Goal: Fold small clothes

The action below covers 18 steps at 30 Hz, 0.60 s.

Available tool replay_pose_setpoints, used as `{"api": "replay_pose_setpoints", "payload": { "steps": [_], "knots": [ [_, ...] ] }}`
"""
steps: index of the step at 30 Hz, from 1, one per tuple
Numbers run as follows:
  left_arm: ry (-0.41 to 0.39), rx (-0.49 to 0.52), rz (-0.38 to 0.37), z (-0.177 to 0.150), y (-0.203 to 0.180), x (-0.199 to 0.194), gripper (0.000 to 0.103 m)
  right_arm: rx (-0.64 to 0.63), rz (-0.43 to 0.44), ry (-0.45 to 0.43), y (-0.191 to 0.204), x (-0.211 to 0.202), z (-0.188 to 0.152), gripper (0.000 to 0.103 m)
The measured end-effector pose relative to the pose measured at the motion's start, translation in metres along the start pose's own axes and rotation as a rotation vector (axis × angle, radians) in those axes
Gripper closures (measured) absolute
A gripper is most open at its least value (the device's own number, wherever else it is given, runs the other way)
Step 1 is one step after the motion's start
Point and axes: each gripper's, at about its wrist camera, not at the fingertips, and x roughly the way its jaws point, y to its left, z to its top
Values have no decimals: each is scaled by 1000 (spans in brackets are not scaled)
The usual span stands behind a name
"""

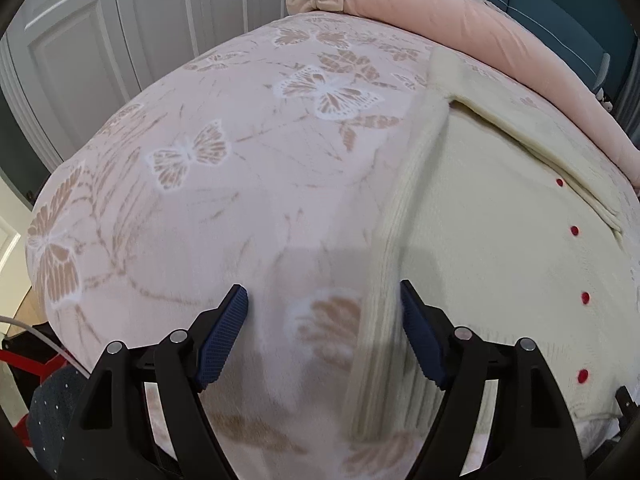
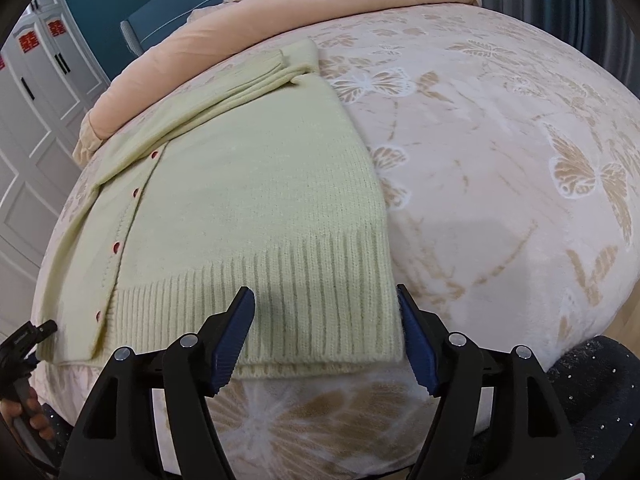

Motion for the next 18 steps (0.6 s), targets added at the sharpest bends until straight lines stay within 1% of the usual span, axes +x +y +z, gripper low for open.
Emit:
{"api": "replay_pose_setpoints", "payload": {
  "steps": [3, 5, 8, 11, 13, 14, 17, 18],
  "knots": [
    [14, 0, -11, -4, -2, -2, 29, 9, 13, -4, -1, 0, 1, 34],
    [21, 1, -16, -7, -5, -4, 29, 17, 36, -5, -2, 0, 1, 33],
    [41, -2, -42, -12, -9, -8, 28, 23, 64, -3, -1, 1, 3, 34],
    [61, -9, -78, -16, -13, -10, 24, 15, 71, -7, 2, 2, 5, 34],
    [68, -10, -105, -19, -16, -11, 17, 9, 71, -10, 4, 3, 5, 35],
    [68, -8, -109, -19, -18, -10, 16, 7, 74, -13, 5, 3, 5, 35],
    [55, -3, -98, -15, -19, -4, 16, 8, 79, -19, 5, 3, 7, 43],
    [52, -8, -94, -12, -19, -2, 16, 10, 80, -19, 4, 3, 7, 50]
  ]
}}
